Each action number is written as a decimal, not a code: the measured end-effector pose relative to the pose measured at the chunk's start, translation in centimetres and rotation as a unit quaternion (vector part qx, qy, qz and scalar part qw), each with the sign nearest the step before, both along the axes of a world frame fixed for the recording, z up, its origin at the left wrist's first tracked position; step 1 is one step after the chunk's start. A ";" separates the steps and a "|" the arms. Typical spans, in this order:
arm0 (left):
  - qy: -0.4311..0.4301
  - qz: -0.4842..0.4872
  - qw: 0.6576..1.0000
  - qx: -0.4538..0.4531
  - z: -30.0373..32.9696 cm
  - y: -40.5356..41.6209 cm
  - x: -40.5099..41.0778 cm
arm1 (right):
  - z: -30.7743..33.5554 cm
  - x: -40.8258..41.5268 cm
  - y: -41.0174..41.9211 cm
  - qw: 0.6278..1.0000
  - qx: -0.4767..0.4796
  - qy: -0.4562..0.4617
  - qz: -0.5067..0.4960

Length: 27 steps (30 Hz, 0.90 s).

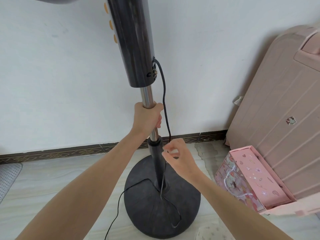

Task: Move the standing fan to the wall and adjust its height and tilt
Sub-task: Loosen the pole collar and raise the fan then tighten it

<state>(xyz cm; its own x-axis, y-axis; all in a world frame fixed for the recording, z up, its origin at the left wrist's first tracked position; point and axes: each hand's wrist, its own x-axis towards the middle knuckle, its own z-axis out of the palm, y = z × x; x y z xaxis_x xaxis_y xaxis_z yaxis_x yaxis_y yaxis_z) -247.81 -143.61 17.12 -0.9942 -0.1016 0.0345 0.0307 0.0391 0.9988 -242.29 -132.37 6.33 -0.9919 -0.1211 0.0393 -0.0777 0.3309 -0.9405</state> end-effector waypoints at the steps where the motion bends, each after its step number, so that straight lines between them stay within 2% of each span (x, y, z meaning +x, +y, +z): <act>1: 0.000 0.003 1.000 0.001 0.0 0.1 0.0 | 0.1 -0.1 0.1 1.000 -0.022 -0.016 0.001; 3: 0.000 0.002 1.000 0.002 0.0 0.1 0.0 | 1.0 -0.9 -0.7 0.993 -0.070 -0.076 0.050; 5: 0.000 0.001 1.000 0.005 0.1 0.1 0.1 | 1.9 -1.5 -2.2 0.987 -0.078 -0.097 0.100; 7: -0.004 -0.002 1.000 0.005 0.1 -0.1 0.2 | 1.7 -1.1 -2.5 0.991 -0.082 -0.079 0.075; 11: -0.008 0.004 1.000 0.010 0.0 -0.3 0.1 | 0.5 -1.0 -0.2 0.995 -0.073 -0.044 -0.046; 16: 0.000 0.001 1.000 0.000 0.1 -0.1 0.0 | 2.3 -2.3 -2.5 0.983 -0.057 -0.134 0.107; 22: -0.007 -0.006 1.000 0.003 -0.1 0.0 -0.4 | 0.3 -1.0 0.5 0.992 -0.094 -0.083 -0.002; 27: -0.002 -0.008 1.000 -0.001 0.0 0.0 -0.3 | 1.6 -2.3 -2.4 0.985 -0.063 -0.130 0.096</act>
